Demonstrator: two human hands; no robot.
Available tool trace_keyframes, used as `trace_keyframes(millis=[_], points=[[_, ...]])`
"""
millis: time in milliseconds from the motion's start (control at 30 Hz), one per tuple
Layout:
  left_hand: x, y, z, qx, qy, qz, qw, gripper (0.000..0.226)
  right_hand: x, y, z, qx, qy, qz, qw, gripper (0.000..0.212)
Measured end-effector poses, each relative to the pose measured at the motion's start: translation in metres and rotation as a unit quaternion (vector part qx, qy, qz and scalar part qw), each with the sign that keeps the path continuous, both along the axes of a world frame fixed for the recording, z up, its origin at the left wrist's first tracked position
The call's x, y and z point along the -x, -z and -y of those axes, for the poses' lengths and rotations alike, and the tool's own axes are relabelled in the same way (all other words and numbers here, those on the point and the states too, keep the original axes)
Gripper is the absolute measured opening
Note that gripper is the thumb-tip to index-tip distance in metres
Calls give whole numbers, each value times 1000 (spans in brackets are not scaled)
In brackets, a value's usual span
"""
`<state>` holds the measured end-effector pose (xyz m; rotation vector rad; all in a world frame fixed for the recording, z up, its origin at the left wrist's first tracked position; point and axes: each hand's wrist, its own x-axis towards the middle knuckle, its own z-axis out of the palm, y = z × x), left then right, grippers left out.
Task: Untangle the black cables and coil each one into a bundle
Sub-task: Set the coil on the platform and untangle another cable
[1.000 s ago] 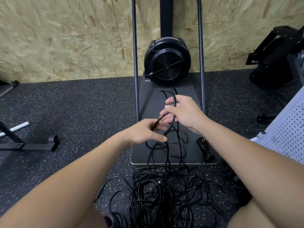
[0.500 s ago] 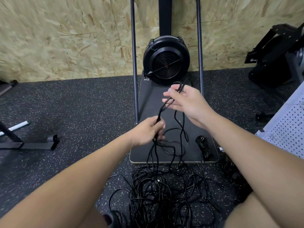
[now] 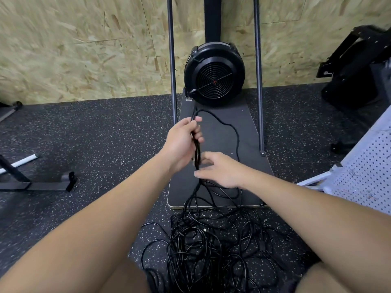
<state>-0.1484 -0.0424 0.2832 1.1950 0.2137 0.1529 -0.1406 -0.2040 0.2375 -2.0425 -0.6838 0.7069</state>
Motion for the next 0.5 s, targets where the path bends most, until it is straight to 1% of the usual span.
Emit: trace_keyframes(millis=[67,100,133,167,267,367,400,500], points=[[-2,1,-3,16,-12,2,1000,21,0,0,-4,-10,10,63,998,14],[-1,0,-4,18,-8,2,1000,22,-1,-3,-5,-11,15,87,996,3],[0,-1,-5,19,1,-2,1000,24,-3,-6,-5,-12,23,104,994,11],[2,-2,-7,26,15,-6,1000,26,-4,-10,-6,-23,22,104,994,14],[4,0,-11,53,38,-11,998,26,-4,-17,-6,-69,3,46,997,12],[3,3,-19,54,26,0,998,24,2,-20,-6,-86,-35,-17,996,8],[4,4,-21,54,20,3,998,24,4,-20,-7,-90,-52,-23,994,8],[5,8,-28,51,8,0,999,23,6,-22,-11,-92,-49,19,994,9]])
